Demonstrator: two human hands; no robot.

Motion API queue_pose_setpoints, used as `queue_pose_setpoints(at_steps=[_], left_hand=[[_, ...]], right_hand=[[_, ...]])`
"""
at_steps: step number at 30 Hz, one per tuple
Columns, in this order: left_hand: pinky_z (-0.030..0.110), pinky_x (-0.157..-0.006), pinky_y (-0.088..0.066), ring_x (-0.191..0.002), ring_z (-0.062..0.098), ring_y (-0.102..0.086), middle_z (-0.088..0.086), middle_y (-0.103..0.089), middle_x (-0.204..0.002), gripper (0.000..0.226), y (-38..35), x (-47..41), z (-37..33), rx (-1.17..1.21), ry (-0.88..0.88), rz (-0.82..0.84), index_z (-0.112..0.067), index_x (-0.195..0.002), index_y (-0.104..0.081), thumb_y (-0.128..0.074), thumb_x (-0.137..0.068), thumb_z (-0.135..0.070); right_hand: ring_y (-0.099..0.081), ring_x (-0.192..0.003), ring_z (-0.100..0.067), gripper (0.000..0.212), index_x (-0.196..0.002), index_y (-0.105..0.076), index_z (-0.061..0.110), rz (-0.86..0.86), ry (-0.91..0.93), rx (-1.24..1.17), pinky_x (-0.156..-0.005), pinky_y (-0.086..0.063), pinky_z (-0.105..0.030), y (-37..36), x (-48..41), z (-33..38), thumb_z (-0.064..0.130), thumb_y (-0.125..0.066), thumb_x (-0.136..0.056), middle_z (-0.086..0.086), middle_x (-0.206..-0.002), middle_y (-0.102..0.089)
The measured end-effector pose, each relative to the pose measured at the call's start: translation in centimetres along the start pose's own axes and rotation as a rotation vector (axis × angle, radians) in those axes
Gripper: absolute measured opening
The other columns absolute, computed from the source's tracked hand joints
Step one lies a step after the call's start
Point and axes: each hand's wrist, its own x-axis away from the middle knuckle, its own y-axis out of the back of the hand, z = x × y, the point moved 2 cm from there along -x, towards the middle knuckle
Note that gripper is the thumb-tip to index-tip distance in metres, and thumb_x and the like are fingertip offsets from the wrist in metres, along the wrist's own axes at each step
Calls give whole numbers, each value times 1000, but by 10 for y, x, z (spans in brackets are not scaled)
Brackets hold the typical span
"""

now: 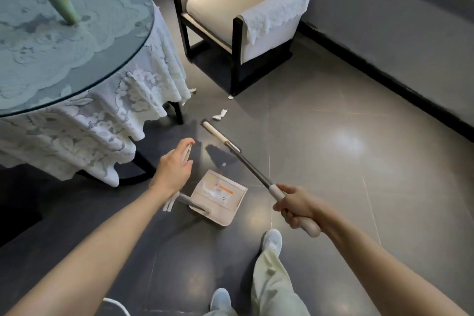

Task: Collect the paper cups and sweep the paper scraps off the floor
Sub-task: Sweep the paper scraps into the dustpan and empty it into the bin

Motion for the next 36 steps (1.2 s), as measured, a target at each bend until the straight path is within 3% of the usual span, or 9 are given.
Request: queue_pose_setpoints(at_steps=[5, 9, 17, 20, 25, 30, 36], left_hand=[[29, -77, -39, -94, 28, -56, 7, -61, -104, 45, 0, -50, -15, 9, 42, -56, -28, -124, -46, -57, -86, -7], [29, -78, -38, -96, 27, -55, 3, -58, -103, 45, -5, -104, -32, 15, 116, -112, -30, -124, -47, -57, -87, -8], [27, -79, -35, -92, 18, -48, -3, -51, -101, 44, -6, -184, -57, -9, 232, -153, -32, -126, -45, -55, -89, -10], [27, -80, -35, -94, 18, -50, -3, -54, -104, 44, -1, -194, -58, -14, 238, -163, -31, -126, -47, -57, -89, -8], [23, -77, -35, -96, 21, -54, 2, -61, -110, 45, 4, -217, -43, -24, 273, -193, -27, -125, -51, -59, -87, -5], [17, -78, -33, -102, 23, -57, 0, -63, -112, 45, 3, -250, -23, -4, 291, -197, -24, -123, -52, -62, -84, -3], [18, -82, -35, -107, 21, -57, -3, -62, -119, 46, 11, -292, -22, 2, 300, -174, -25, -127, -48, -60, -86, -7]], right_hand=[[-35, -36, -10, 37, -111, -51, 22, 28, 43, -67, -34, -31, -16, 49, -62, 41, -8, -46, -90, 1, -45, -42], [-36, -38, -10, 42, -122, -48, 16, 38, 76, 21, -34, -33, -17, 95, -113, 104, -9, -43, -90, -8, -65, -42], [-36, -40, -13, 43, -129, -45, 10, 14, 91, 210, -34, -34, -16, 168, -201, 241, -10, -39, -91, -8, -67, -43], [-36, -43, -13, 38, -123, -46, 10, 14, 68, 217, -35, -34, -15, 173, -234, 275, -9, -37, -91, -7, -66, -42], [-33, -27, -10, 27, -110, -48, 4, 5, 34, 254, -34, -32, -14, 167, -295, 314, -10, -36, -90, -7, -62, -41], [-37, -29, -12, 21, -107, -48, 3, 21, -8, 379, -37, -36, -17, 160, -345, 334, -7, -39, -91, -9, -63, -42], [-36, -30, -10, 13, -88, -49, 2, 147, -170, 547, -38, -34, -16, 146, -336, 370, -5, -38, -90, -6, -49, -41]])
